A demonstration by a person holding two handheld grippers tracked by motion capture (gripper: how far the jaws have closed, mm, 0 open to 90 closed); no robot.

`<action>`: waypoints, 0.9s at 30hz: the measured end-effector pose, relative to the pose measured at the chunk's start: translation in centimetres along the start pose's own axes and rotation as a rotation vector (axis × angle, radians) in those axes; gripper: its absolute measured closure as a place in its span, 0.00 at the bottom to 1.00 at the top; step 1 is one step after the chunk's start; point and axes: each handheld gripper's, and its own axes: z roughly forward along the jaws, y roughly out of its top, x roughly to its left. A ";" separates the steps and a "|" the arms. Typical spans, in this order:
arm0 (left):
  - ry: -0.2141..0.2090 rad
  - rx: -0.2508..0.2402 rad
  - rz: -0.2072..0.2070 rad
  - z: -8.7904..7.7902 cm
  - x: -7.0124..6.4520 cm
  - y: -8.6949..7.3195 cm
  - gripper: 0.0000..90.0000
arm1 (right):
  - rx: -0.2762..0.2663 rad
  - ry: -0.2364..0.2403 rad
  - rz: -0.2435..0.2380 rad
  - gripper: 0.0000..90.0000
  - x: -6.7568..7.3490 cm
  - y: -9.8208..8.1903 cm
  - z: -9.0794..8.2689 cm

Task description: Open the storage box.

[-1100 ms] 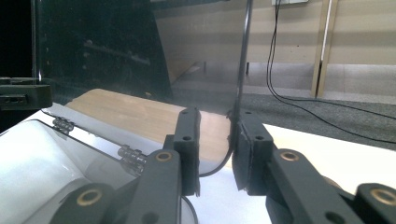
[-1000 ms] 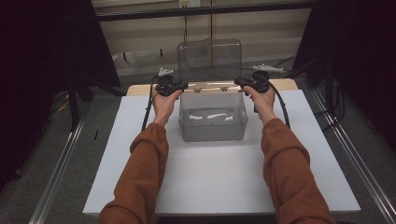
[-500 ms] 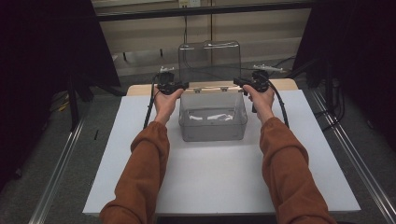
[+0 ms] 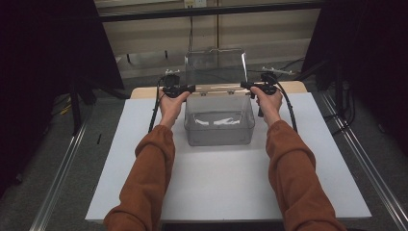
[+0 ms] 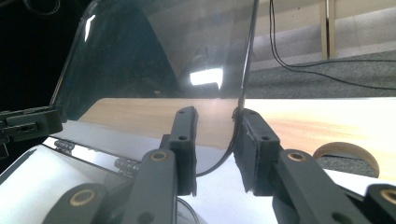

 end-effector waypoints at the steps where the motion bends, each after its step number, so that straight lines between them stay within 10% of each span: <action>1: 0.008 0.000 0.010 0.1 0.0 0.0 0.61 | 0.006 0.000 0.001 0.76 0.0 0.0 0.0; 27: -0.033 0.008 -0.060 0.3 0.5 -0.3 0.58 | 0.008 0.021 0.091 0.71 -0.3 -0.6 0.7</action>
